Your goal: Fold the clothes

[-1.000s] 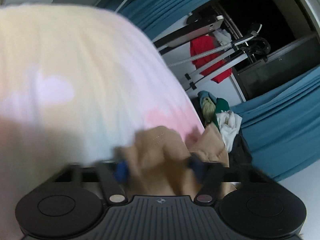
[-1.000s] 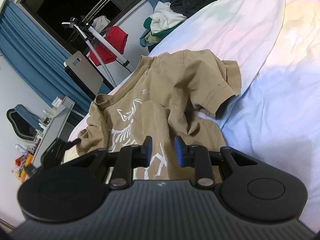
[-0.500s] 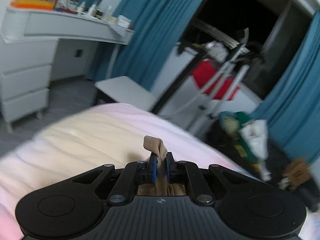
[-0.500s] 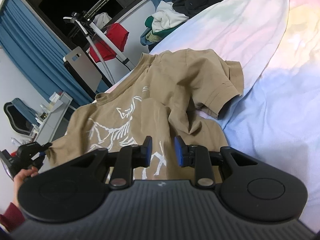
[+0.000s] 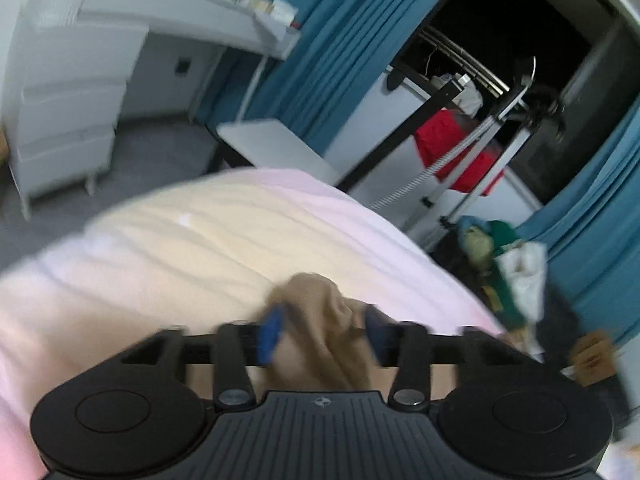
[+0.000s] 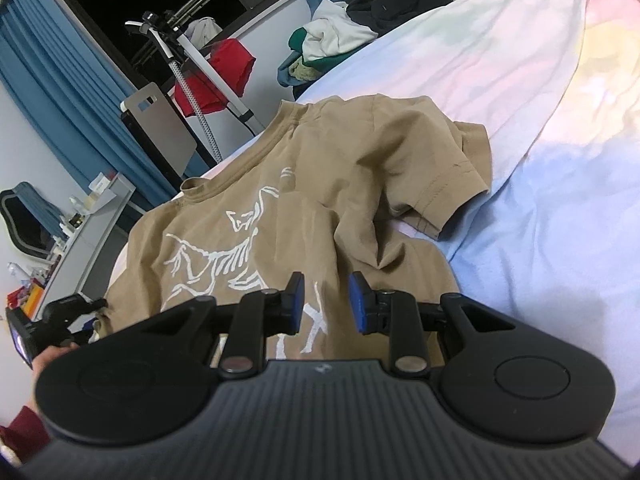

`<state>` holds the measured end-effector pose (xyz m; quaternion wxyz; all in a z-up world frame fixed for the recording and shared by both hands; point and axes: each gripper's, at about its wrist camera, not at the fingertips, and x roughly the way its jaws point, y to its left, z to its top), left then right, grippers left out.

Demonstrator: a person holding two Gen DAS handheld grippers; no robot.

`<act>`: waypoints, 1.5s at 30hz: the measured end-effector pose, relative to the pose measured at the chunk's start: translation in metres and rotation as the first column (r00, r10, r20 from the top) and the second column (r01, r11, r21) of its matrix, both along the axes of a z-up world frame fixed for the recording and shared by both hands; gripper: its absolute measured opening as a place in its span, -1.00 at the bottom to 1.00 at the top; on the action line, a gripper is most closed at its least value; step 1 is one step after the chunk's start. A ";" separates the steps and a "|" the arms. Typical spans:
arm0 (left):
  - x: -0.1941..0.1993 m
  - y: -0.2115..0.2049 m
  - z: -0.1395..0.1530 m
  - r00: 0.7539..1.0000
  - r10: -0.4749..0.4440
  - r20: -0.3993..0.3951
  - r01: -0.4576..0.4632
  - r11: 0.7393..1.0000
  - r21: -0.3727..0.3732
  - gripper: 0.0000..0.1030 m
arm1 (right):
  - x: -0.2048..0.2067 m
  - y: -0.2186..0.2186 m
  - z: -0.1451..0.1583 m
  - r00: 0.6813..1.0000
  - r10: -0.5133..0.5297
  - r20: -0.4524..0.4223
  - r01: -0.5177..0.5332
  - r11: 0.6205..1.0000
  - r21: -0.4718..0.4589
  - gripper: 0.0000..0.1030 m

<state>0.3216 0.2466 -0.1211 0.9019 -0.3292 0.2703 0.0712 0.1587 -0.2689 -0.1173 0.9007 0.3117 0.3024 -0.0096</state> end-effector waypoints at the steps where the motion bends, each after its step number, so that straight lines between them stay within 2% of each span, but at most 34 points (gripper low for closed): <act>1: 0.000 0.005 -0.001 1.000 -0.004 0.003 0.004 1.000 -0.023 0.16 | 0.000 0.000 0.000 1.000 0.001 0.000 -0.001 1.000 -0.001 -0.45; 5: -0.001 0.008 -0.006 0.999 -0.015 0.030 0.017 0.997 -0.074 0.23 | 0.000 0.001 0.001 1.000 0.003 0.002 -0.003 1.000 -0.003 -0.45; 7: 0.007 0.001 -0.008 1.000 -0.015 0.016 0.016 0.999 -0.041 0.21 | 0.000 0.002 0.002 1.000 0.005 0.003 -0.005 1.000 -0.004 -0.45; 9: 0.014 -0.011 -0.010 1.000 -0.011 -0.016 0.012 0.999 0.033 -0.05 | 0.001 0.002 0.001 1.000 0.004 0.002 -0.004 1.000 -0.006 -0.45; 10: 0.016 -0.018 -0.010 0.999 -0.011 -0.031 0.013 0.997 0.075 -0.46 | 0.001 0.002 0.001 1.000 0.003 0.001 -0.003 1.000 -0.008 -0.45; 11: 0.015 -0.023 -0.008 0.999 -0.014 -0.041 0.018 0.994 0.110 -0.74 | 0.002 0.002 0.001 1.000 0.003 0.001 -0.003 1.000 -0.010 -0.45; 15: 0.005 -0.033 0.011 0.999 -0.010 -0.038 0.017 0.979 0.204 -0.81 | 0.002 0.004 0.002 1.000 0.010 0.003 -0.010 1.000 -0.019 -0.45; 17: 0.003 -0.036 0.018 0.999 0.014 -0.045 -0.001 0.961 0.276 -0.82 | 0.001 0.003 0.003 1.000 0.010 0.009 -0.010 1.000 -0.018 -0.45; 19: 0.005 -0.038 0.016 0.996 0.033 -0.088 -0.001 0.940 0.342 -0.81 | 0.001 0.003 0.005 1.000 0.010 0.016 -0.010 1.000 -0.021 -0.45; 21: 0.007 -0.042 0.009 0.994 0.029 -0.103 0.009 0.934 0.358 -0.80 | 0.001 0.003 0.007 1.000 0.011 0.022 -0.010 1.000 -0.028 -0.45; 24: -0.001 -0.046 0.010 0.998 0.015 -0.069 0.011 0.934 0.356 -0.65 | 0.001 0.001 0.008 1.000 0.006 0.028 -0.005 0.999 -0.041 -0.45; 27: -0.012 -0.050 0.020 0.998 -0.006 -0.067 0.029 0.934 0.356 -0.22 | 0.000 0.000 0.011 0.999 0.007 0.035 -0.005 0.999 -0.051 -0.45; 28: -0.018 -0.052 0.025 0.997 -0.022 -0.070 0.046 0.928 0.370 -0.02 | 0.000 0.000 0.012 0.999 0.008 0.039 -0.006 0.999 -0.054 -0.45; 29: -0.025 -0.057 0.032 0.996 -0.036 -0.077 0.064 0.917 0.393 0.10 | -0.001 0.000 0.013 0.999 0.009 0.043 -0.007 0.998 -0.058 -0.45; 35: -0.092 -0.091 0.073 0.985 -0.150 -0.082 0.171 0.864 0.474 0.49 | -0.007 0.000 0.022 0.997 0.015 0.071 -0.009 0.996 -0.085 -0.45; 40: -0.169 -0.130 0.097 0.960 -0.276 -0.050 0.265 0.833 0.486 0.60 | -0.015 0.002 0.033 0.994 0.029 0.101 -0.016 0.992 -0.125 -0.45; 45: -0.234 -0.177 0.105 0.924 -0.383 -0.010 0.339 0.803 0.490 0.72 | -0.026 0.003 0.043 0.991 0.048 0.128 -0.027 0.987 -0.158 -0.44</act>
